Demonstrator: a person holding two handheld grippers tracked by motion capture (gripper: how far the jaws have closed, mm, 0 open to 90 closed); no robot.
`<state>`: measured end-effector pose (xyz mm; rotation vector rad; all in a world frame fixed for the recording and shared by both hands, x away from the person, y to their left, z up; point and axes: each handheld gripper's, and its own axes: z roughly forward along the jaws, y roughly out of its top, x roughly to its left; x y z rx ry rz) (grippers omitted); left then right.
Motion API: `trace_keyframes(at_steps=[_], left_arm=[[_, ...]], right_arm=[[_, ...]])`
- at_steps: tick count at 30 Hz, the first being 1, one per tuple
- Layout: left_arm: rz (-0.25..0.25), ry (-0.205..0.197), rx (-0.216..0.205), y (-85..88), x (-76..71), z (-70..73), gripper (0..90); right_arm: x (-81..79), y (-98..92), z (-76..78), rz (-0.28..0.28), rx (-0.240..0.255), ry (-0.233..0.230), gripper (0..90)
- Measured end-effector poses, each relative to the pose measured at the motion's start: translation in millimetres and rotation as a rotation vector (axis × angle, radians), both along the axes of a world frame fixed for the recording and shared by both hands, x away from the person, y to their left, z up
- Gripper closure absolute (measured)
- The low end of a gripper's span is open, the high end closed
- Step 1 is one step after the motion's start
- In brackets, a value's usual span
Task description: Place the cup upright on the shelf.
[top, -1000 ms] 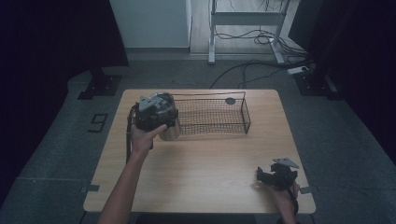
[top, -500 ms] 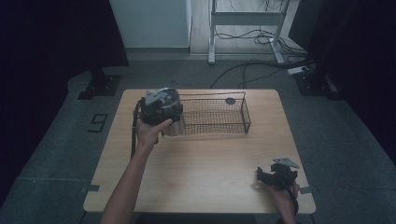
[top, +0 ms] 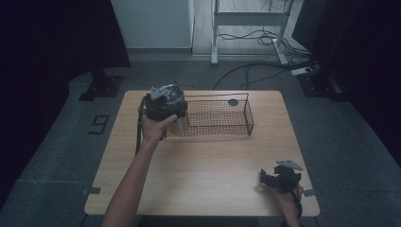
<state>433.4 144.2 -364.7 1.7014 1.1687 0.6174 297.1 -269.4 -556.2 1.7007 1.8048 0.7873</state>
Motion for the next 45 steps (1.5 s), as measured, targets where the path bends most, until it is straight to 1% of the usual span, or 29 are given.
trace_keyframes(at_steps=[8,15,20,22,27,31,33,34,36,42,45], left_arm=[[-0.024,-0.015,0.013,-3.6,13.7,4.5,3.9],[-0.022,0.002,0.024,-7.2,24.6,3.1,3.9],[-0.02,0.008,0.011,-9.2,30.9,0.4,3.9],[-0.016,0.011,0.025,-12.7,35.1,-1.8,3.9],[-0.019,0.019,0.033,-17.4,41.3,-6.7,3.9],[-0.012,0.028,0.041,-22.2,50.2,-12.9,3.9],[-0.015,0.032,0.048,-25.0,56.3,-15.0,3.9],[-0.015,0.032,0.048,-25.0,56.3,-15.0,3.9],[-0.014,0.033,0.054,-28.1,61.1,-16.5,3.9],[0.001,0.036,0.061,-31.9,69.2,-21.0,3.9],[0.01,0.048,0.058,-32.2,74.1,-25.8,3.9]], right_arm=[[-0.1,0.1,0.1,0.0,0.0,0.001,4.3],[-0.1,0.0,0.0,0.0,0.0,0.001,4.3],[-0.2,0.1,0.1,0.0,0.0,0.001,4.3],[-0.2,0.0,0.1,0.0,0.001,0.001,4.3],[-0.2,0.0,0.1,0.0,0.0,0.001,4.3],[-0.2,0.0,0.1,0.0,0.0,0.001,4.3],[-0.2,0.0,0.1,0.0,0.001,0.001,4.4],[-0.2,0.0,0.1,0.0,0.001,0.001,4.4],[-0.2,0.0,0.1,0.0,0.002,0.001,4.3],[-0.6,-0.4,0.0,0.002,0.002,-0.001,4.9],[-0.7,-0.6,0.0,0.003,0.001,-0.002,5.0]])
